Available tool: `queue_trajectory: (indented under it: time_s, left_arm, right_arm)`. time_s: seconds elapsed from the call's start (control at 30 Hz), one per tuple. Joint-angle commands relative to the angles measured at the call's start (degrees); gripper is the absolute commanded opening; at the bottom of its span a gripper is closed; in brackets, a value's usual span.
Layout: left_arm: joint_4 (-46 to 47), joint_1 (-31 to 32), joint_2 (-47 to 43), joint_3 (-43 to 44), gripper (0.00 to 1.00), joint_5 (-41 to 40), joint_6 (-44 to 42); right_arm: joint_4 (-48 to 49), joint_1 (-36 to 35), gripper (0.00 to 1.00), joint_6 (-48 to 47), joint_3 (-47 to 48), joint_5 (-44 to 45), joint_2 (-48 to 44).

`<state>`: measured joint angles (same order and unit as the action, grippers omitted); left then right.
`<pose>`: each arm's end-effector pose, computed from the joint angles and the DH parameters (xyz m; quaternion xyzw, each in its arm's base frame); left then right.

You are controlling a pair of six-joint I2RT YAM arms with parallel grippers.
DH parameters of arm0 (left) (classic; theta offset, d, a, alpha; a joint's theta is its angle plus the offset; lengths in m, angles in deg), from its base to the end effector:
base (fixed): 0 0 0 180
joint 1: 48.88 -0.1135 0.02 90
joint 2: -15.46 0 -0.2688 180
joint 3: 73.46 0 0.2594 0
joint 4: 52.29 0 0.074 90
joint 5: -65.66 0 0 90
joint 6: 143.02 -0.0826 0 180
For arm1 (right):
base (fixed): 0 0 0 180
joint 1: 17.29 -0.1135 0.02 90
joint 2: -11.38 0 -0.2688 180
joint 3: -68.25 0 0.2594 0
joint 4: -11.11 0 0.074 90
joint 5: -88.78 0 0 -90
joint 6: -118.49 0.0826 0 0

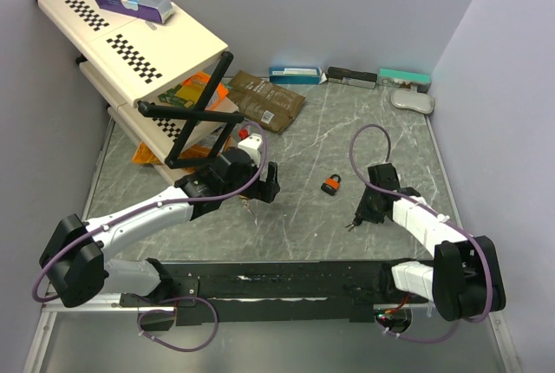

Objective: Unlock with the key

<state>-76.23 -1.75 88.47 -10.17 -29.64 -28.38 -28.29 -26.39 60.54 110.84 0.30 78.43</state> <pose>0.2282 -0.2346 0.2402 0.1503 0.8680 -0.2434 0.4060 0.2179 0.0327 0.1131 0.1967 0.9539 0.0674 0.2162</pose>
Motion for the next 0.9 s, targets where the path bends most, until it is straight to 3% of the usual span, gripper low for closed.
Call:
queue_trajectory:
  time_s: [0.0,0.3,0.67,0.87]
  left_arm:
    - [1.69,0.15,0.02,0.28,0.98,0.64,-0.91]
    - [1.95,0.15,1.34,0.36,0.98,0.73,-0.83]
    - [3.36,-1.60,2.92,0.45,0.98,3.63,1.28]
    - [6.96,-5.47,1.70,-0.78,0.98,10.29,4.61]
  right_arm:
    - [1.94,0.23,0.24,-0.41,1.20,-3.54,1.51]
    - [3.69,0.05,0.00,-1.55,1.64,-6.88,1.33]
    - [11.16,-1.62,0.00,-5.68,-1.26,-14.08,-8.59]
    - [14.50,-2.85,0.00,-7.09,-1.26,-19.44,-13.52]
